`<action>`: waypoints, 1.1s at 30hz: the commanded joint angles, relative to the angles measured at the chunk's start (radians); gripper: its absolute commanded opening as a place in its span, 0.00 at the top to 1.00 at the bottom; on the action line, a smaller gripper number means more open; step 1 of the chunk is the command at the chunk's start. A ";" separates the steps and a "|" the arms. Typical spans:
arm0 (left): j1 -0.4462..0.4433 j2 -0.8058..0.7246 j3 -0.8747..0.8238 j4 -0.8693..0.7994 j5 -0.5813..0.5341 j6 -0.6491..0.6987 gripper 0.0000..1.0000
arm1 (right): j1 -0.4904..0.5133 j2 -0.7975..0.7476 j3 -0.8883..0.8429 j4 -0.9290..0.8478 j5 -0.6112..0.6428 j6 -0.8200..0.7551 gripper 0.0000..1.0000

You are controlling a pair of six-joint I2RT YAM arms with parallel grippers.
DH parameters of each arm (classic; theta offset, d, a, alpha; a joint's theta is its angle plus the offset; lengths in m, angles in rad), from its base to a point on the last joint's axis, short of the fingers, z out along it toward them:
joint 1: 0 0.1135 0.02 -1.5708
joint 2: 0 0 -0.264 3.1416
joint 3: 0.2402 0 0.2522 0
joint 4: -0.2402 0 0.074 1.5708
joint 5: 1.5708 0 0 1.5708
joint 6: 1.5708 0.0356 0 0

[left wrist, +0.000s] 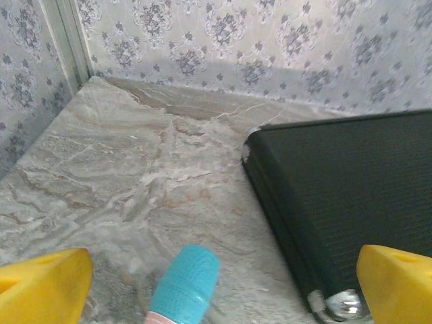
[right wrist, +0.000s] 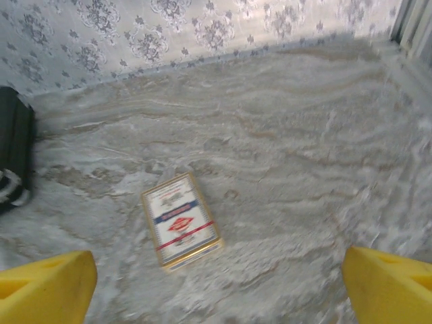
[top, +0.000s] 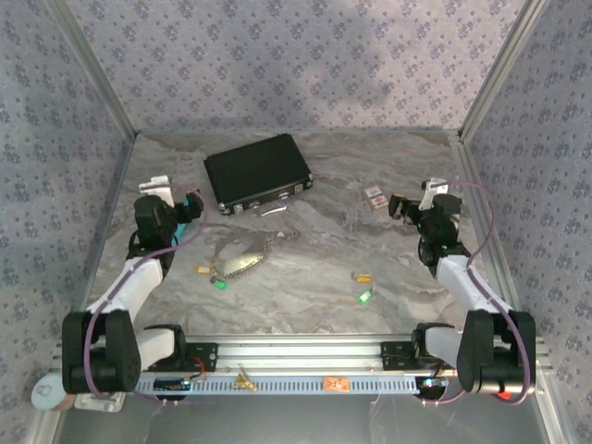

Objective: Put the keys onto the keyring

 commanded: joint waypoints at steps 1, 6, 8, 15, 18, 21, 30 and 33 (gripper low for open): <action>-0.006 -0.058 0.029 -0.226 0.082 -0.156 0.00 | 0.044 -0.035 0.055 -0.334 -0.041 0.177 0.11; -0.050 -0.113 0.012 -0.361 0.138 -0.294 0.01 | 0.247 -0.050 0.113 -0.519 -0.053 0.204 0.18; -0.092 -0.129 0.006 -0.407 0.135 -0.313 0.01 | 0.341 -0.028 0.141 -0.560 -0.049 0.219 0.22; -0.255 -0.230 -0.008 -0.623 0.022 -0.445 0.08 | 0.599 0.147 0.278 -0.601 -0.051 0.289 0.43; -0.310 -0.288 -0.017 -0.725 -0.037 -0.498 0.14 | 0.664 0.271 0.362 -0.609 -0.057 0.292 0.54; -0.339 -0.339 -0.044 -0.774 -0.036 -0.544 0.16 | 0.712 0.393 0.456 -0.604 -0.075 0.249 0.55; -0.356 -0.408 -0.094 -0.809 -0.015 -0.617 0.21 | 0.754 0.723 0.803 -0.677 -0.185 -0.167 0.52; -0.358 -0.418 -0.097 -0.822 -0.019 -0.622 0.22 | 0.760 0.811 0.897 -0.720 -0.241 -0.255 0.52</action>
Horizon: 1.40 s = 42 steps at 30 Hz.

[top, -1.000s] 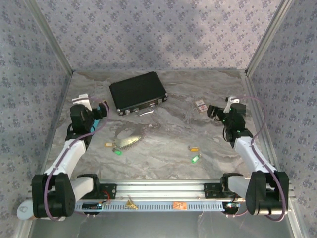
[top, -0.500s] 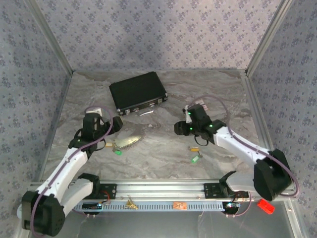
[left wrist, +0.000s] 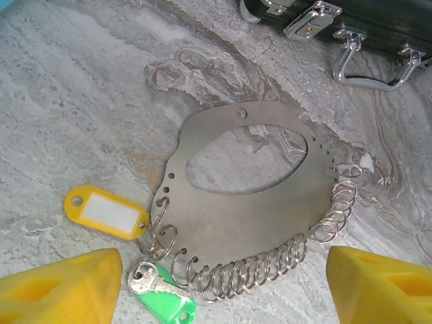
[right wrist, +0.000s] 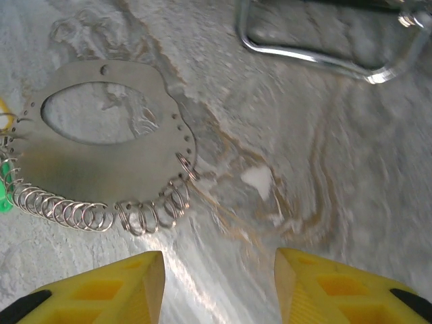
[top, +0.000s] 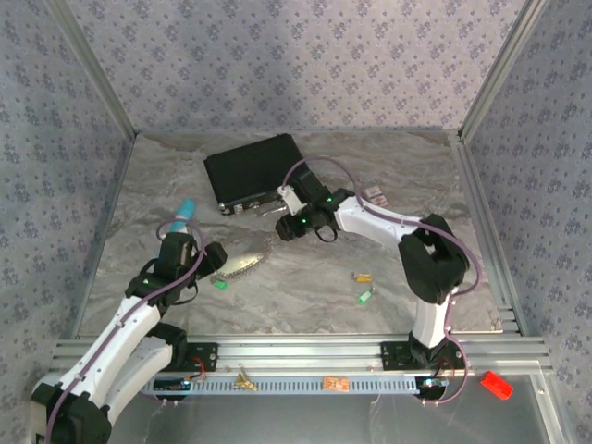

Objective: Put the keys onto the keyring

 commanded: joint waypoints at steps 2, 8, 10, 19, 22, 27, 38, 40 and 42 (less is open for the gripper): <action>-0.009 -0.025 -0.005 -0.046 -0.016 -0.038 0.23 | 0.021 0.108 0.128 -0.124 -0.096 -0.192 0.52; -0.011 -0.030 -0.028 -0.081 -0.018 -0.069 0.33 | 0.064 0.157 0.189 -0.130 -0.089 -0.114 0.55; -0.011 -0.029 -0.035 -0.090 -0.007 -0.080 0.37 | 0.078 0.151 0.180 -0.113 -0.064 -0.049 0.55; -0.032 -0.011 -0.077 -0.061 0.024 -0.134 0.45 | 0.117 0.053 0.074 -0.033 0.023 0.156 0.58; -0.032 0.002 -0.078 -0.050 0.015 -0.143 0.49 | 0.148 0.040 0.065 -0.032 0.059 0.202 0.58; -0.031 0.008 -0.059 -0.063 -0.042 -0.152 0.48 | 0.184 0.064 0.077 -0.040 0.103 0.303 0.54; 0.012 0.019 0.002 -0.090 -0.123 -0.130 0.44 | 0.237 0.189 0.197 -0.083 0.207 0.394 0.48; 0.014 0.021 0.004 -0.090 -0.120 -0.126 0.44 | 0.240 0.212 0.224 -0.103 0.189 0.374 0.48; 0.014 0.019 0.003 -0.092 -0.120 -0.126 0.44 | 0.241 0.231 0.241 -0.118 0.176 0.362 0.50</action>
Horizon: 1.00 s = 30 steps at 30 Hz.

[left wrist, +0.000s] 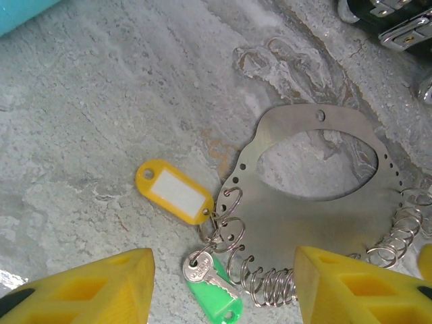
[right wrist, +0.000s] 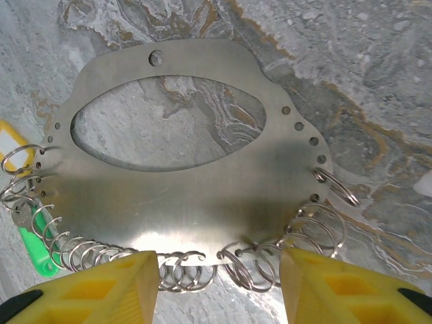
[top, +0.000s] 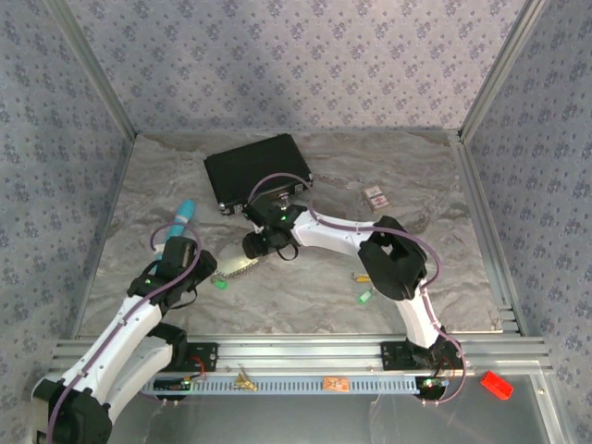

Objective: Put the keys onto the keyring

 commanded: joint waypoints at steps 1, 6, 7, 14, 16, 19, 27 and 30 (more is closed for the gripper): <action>0.006 -0.002 0.024 -0.023 -0.022 0.008 0.44 | 0.011 0.039 0.051 -0.059 -0.007 -0.015 0.50; 0.006 -0.005 0.023 -0.025 -0.021 0.008 0.44 | 0.010 0.065 0.073 -0.097 -0.010 -0.037 0.53; 0.006 -0.005 0.023 -0.023 -0.021 0.008 0.44 | 0.011 0.070 0.074 -0.102 -0.013 -0.041 0.54; 0.006 -0.005 0.027 -0.022 -0.021 0.010 0.45 | 0.017 0.089 0.077 -0.122 -0.039 -0.054 0.57; 0.006 -0.005 0.028 -0.022 -0.020 0.008 0.45 | 0.020 0.094 0.079 -0.125 -0.040 -0.059 0.58; 0.006 -0.005 0.033 -0.024 -0.020 0.008 0.45 | 0.022 0.099 0.080 -0.125 -0.041 -0.065 0.60; 0.006 -0.024 0.046 -0.050 -0.029 0.008 0.45 | 0.020 0.098 0.088 -0.178 -0.019 -0.092 0.83; 0.006 -0.042 0.043 -0.064 -0.034 0.007 0.46 | 0.017 0.078 0.069 -0.184 -0.009 -0.105 0.94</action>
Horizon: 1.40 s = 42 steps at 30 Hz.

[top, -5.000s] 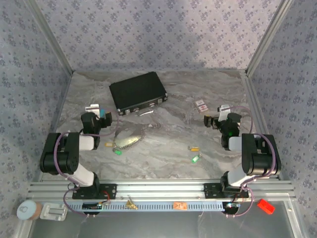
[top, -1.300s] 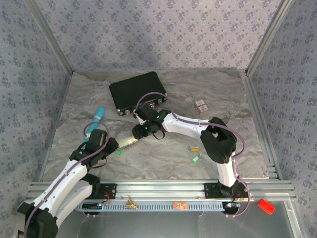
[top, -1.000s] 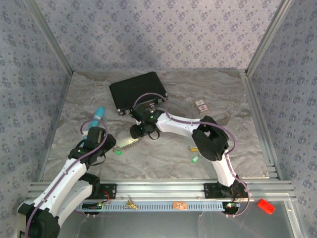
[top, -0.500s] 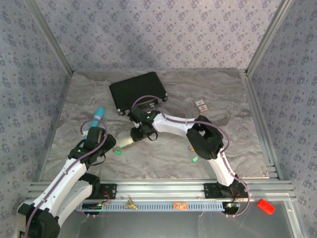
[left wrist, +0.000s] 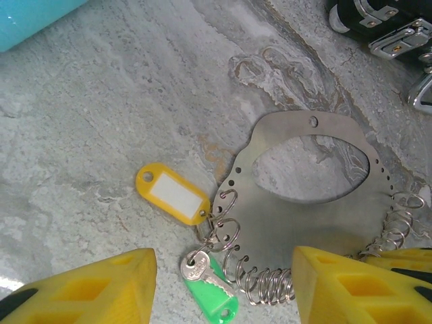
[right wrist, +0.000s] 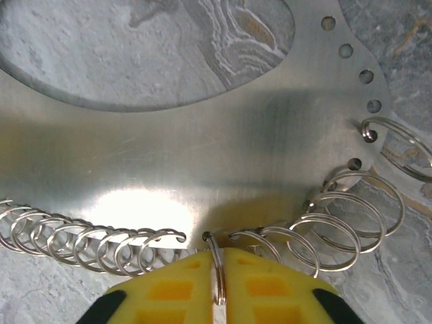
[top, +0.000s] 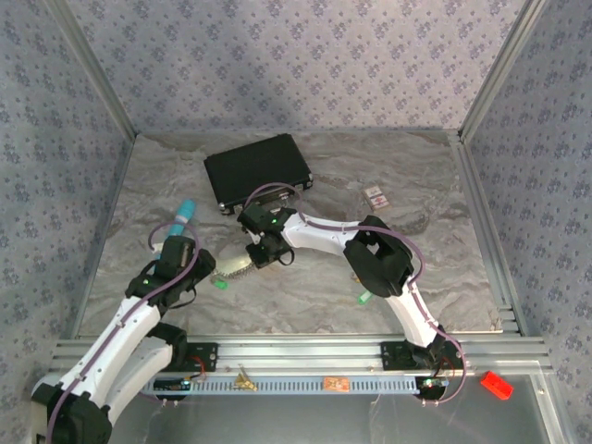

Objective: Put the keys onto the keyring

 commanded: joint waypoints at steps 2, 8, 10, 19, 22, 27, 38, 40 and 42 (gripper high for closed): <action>0.006 -0.032 0.024 -0.046 -0.024 0.008 0.45 | -0.002 -0.035 -0.014 -0.053 0.028 -0.026 1.00; 0.006 -0.043 0.023 -0.049 -0.017 0.015 0.46 | -0.028 -0.123 -0.119 -0.058 0.048 -0.051 1.00; 0.006 -0.043 0.018 -0.038 -0.007 0.019 0.46 | -0.045 -0.157 -0.165 -0.060 0.053 -0.062 1.00; 0.005 -0.027 -0.006 0.041 0.073 0.056 0.46 | -0.157 -0.249 -0.317 -0.038 0.077 -0.108 0.93; 0.005 -0.020 -0.005 0.054 0.087 0.065 0.46 | -0.148 -0.260 -0.301 -0.048 0.101 -0.105 0.75; 0.003 -0.017 -0.008 0.072 0.093 0.074 0.46 | -0.058 -0.316 -0.284 -0.078 0.215 -0.024 0.66; 0.001 -0.031 -0.015 0.073 0.053 0.068 0.46 | 0.150 -0.242 -0.151 -0.119 0.306 0.205 0.66; 0.001 -0.041 -0.019 0.068 0.051 0.064 0.45 | 0.170 -0.202 -0.116 -0.137 0.312 0.218 0.69; 0.002 -0.056 -0.022 0.060 0.051 0.061 0.46 | 0.182 -0.174 -0.091 -0.148 0.320 0.234 0.71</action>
